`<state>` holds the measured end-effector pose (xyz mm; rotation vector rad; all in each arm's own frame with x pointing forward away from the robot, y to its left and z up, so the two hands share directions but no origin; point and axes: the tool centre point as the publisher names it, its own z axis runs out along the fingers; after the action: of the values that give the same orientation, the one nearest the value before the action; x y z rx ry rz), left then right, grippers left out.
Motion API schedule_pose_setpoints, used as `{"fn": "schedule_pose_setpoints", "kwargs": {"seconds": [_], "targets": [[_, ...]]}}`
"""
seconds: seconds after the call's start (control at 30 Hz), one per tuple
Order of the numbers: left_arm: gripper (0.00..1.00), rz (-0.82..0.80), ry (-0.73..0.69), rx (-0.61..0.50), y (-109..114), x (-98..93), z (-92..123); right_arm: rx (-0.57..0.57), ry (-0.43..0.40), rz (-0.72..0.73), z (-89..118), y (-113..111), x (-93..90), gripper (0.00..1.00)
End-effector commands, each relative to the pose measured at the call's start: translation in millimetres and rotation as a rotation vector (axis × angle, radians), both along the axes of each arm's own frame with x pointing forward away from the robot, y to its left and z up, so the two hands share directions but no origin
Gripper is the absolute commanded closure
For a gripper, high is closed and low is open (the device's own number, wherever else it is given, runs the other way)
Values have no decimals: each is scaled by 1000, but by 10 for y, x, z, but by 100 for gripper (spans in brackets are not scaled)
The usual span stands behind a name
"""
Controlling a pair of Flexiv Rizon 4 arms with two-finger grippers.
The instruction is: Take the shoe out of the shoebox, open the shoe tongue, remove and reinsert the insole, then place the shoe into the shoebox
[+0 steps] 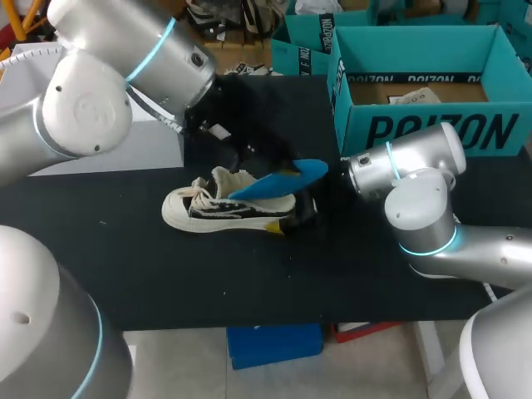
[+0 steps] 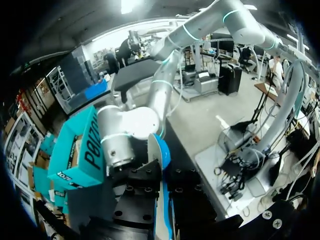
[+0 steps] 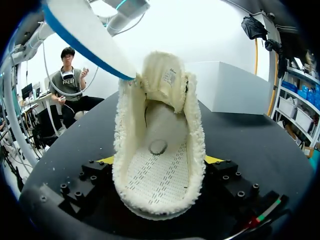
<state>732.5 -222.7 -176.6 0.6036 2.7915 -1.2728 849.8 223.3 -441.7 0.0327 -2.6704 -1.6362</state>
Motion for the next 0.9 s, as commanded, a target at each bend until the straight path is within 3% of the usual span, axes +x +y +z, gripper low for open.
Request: {"fn": "schedule_pose_setpoints", "kwargs": {"seconds": [0.03, 0.2, 0.43, 0.9], "targets": [[100, -68, 66, -129, 126, -4, 40, -1, 2, 0, -55, -29, 16, 100], [100, -120, 196, -325, 220, -10, 40, -1, 2, 0, -55, -29, 16, 100], [100, -218, 288, -468, 284, -59, 73, -1, 2, 0, -55, -29, 16, 100], [100, -246, 304, -483, 305, -67, 91, -1, 2, 0, -55, -29, 16, 100]]}}
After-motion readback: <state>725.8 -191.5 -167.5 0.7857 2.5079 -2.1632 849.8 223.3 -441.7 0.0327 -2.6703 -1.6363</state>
